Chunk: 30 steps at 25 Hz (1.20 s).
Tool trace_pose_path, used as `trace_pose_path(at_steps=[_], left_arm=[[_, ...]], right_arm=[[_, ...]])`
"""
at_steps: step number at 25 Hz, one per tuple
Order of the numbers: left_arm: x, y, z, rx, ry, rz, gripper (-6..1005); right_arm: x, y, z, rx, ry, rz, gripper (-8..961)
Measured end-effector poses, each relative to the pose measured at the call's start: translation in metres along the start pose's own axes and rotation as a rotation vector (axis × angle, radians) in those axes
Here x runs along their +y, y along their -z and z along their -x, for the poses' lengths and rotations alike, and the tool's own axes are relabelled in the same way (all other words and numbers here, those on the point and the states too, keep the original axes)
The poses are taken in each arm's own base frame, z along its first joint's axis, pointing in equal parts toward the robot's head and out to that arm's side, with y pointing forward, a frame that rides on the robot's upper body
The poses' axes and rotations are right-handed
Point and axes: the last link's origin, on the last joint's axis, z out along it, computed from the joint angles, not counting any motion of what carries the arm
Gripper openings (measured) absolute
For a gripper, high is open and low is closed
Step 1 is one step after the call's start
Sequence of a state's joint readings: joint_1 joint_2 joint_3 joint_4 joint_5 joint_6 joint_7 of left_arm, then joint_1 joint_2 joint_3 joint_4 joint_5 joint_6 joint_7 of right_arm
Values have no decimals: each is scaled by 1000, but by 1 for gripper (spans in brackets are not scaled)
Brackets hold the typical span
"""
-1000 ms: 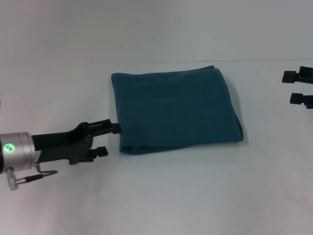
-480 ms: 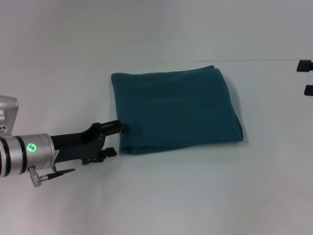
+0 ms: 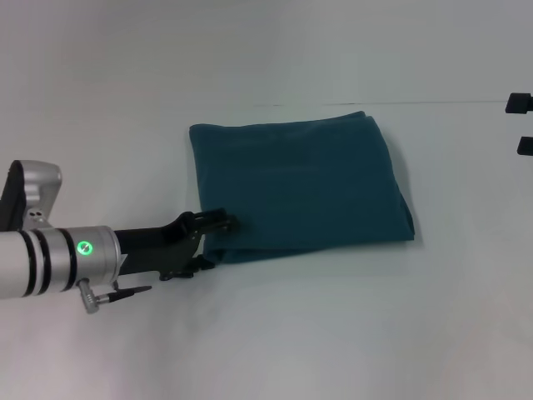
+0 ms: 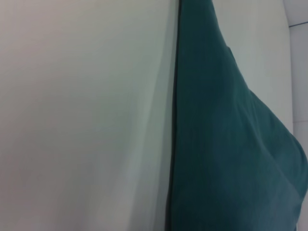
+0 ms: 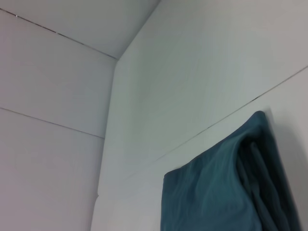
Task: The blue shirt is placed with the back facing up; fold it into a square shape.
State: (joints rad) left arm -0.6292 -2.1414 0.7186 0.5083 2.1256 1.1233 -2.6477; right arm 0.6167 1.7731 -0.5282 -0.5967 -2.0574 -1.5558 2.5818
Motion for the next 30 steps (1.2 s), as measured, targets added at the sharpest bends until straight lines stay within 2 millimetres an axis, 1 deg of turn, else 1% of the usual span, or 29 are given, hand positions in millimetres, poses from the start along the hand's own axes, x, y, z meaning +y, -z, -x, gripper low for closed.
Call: trace_pose_path(at_steps=[10,13,18,24,30], left_arm=[[-3,2,-1,14,4,1,858],[-3,3,-1,15,4,0,643],[-3,2,0,12,1,-1,401],[1,0,3,-10,-9,14,206],[8,-1,10,-58,-28,46,111]], right_arm=[[0,1,0,-4,2,3,906],[-1,2,0,-8,-1,4,902],[-2,3,0,-11,-3,4,895],[-2,5,1,-19,-7,7,887],[-1,5,1,-23,-12,11,879]])
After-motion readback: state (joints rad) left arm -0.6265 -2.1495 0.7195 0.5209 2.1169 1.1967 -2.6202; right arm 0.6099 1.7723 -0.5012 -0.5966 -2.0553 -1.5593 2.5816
